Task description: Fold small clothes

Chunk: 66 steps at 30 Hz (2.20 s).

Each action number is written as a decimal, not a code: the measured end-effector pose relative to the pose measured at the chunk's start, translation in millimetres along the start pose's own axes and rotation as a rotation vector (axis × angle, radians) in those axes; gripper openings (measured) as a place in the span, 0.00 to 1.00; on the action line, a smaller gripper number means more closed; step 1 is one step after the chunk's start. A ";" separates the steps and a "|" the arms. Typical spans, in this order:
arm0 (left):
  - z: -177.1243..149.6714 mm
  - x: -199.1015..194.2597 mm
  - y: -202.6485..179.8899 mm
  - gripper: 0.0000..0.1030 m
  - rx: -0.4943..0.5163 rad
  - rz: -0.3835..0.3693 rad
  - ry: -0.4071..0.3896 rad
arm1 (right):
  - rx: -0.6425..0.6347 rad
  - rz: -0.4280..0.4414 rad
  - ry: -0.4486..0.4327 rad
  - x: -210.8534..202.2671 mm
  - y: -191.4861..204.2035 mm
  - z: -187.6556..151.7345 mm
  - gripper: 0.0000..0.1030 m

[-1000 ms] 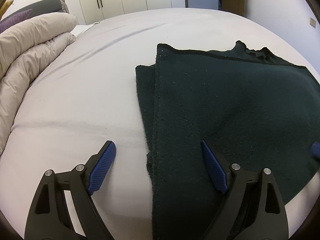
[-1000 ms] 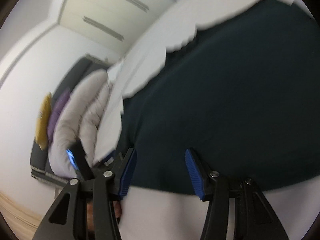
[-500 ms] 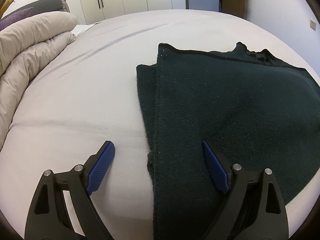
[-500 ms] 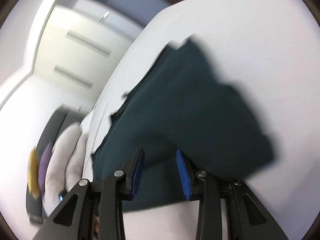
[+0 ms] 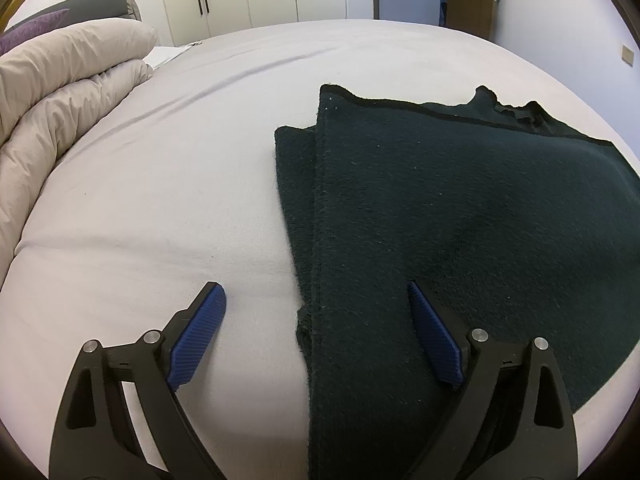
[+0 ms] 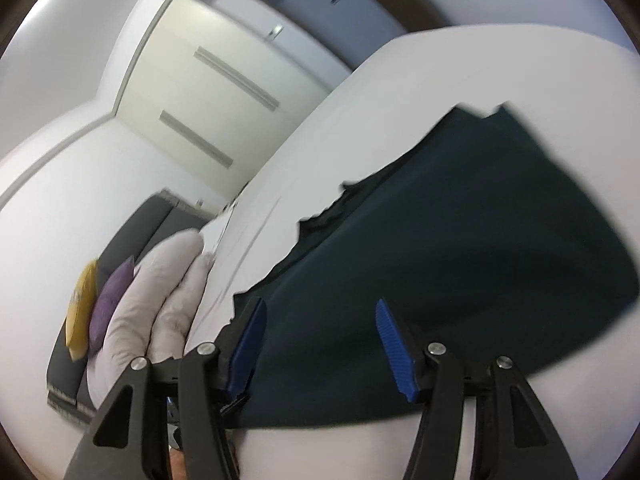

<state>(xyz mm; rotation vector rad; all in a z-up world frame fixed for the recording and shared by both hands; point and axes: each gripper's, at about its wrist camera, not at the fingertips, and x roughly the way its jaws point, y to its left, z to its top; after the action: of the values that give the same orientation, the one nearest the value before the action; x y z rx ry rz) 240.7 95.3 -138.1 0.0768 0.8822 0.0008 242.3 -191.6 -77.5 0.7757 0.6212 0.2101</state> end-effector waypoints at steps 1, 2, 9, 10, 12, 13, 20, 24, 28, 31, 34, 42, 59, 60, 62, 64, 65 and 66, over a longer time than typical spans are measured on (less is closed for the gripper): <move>0.0 0.3 0.2 0.91 -0.001 -0.001 0.000 | -0.008 0.009 0.010 9.3 5.0 0.2 0.58; 0.0 0.6 0.4 0.92 -0.003 -0.002 -0.001 | -0.023 0.021 0.020 22.2 11.6 0.7 0.58; -0.5 2.4 2.5 0.93 -0.016 -0.012 -0.002 | 0.038 0.005 0.082 83.3 -15.7 -9.2 0.60; -0.5 2.6 2.6 0.93 -0.017 -0.013 -0.002 | -0.010 0.013 0.052 82.7 -13.6 -13.0 0.61; 0.0 2.6 3.9 0.93 -0.025 -0.020 -0.001 | -0.073 0.021 0.020 80.7 -11.3 -21.0 0.63; 0.5 1.4 6.7 0.93 -0.038 -0.036 -0.003 | -0.095 0.048 0.005 79.5 -10.8 -24.6 0.68; -20.3 -32.4 59.3 0.92 -0.367 -0.222 0.026 | -0.022 0.175 -0.035 74.4 -28.7 -23.7 0.67; -52.5 -54.4 74.4 0.92 -0.561 -0.371 0.037 | -0.020 0.182 -0.039 73.7 -28.4 -23.6 0.67; -78.8 -72.1 69.4 0.92 -0.675 -0.468 0.058 | -0.017 0.191 -0.043 73.2 -28.7 -24.2 0.67; -86.2 -74.8 63.5 0.92 -0.771 -0.511 0.070 | -0.016 0.194 -0.044 72.9 -28.6 -24.3 0.67; -82.8 -67.6 54.7 0.91 -0.790 -0.518 0.075 | -0.015 0.194 -0.044 73.2 -28.7 -24.2 0.67; -61.7 -40.7 44.6 0.90 -0.952 -0.560 0.074 | -0.015 0.195 -0.045 73.2 -29.3 -24.7 0.67; -30.7 23.9 42.4 0.12 -1.008 -0.588 0.073 | 0.000 0.208 -0.053 74.7 -29.3 -23.8 0.65; -29.2 24.5 42.1 0.11 -1.001 -0.581 0.072 | 0.004 0.212 -0.054 75.3 -29.9 -23.7 0.65; -26.7 23.1 42.0 0.11 -0.992 -0.565 0.076 | 0.009 0.219 -0.057 75.3 -29.8 -23.4 0.65; -21.2 20.9 40.2 0.11 -0.975 -0.540 0.076 | 0.020 0.225 -0.057 74.9 -29.8 -22.7 0.65; -17.3 15.4 39.1 0.10 -0.956 -0.520 0.071 | 0.026 0.225 -0.053 73.9 -28.8 -21.3 0.66; -10.9 11.3 36.6 0.10 -0.933 -0.503 0.061 | 0.032 0.222 -0.042 72.9 -27.0 -19.5 0.67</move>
<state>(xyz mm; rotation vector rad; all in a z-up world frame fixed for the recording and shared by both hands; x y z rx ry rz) 240.6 132.9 -151.2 -1.0196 0.8696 -0.0551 288.0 -170.2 -139.8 0.8785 0.4988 0.3871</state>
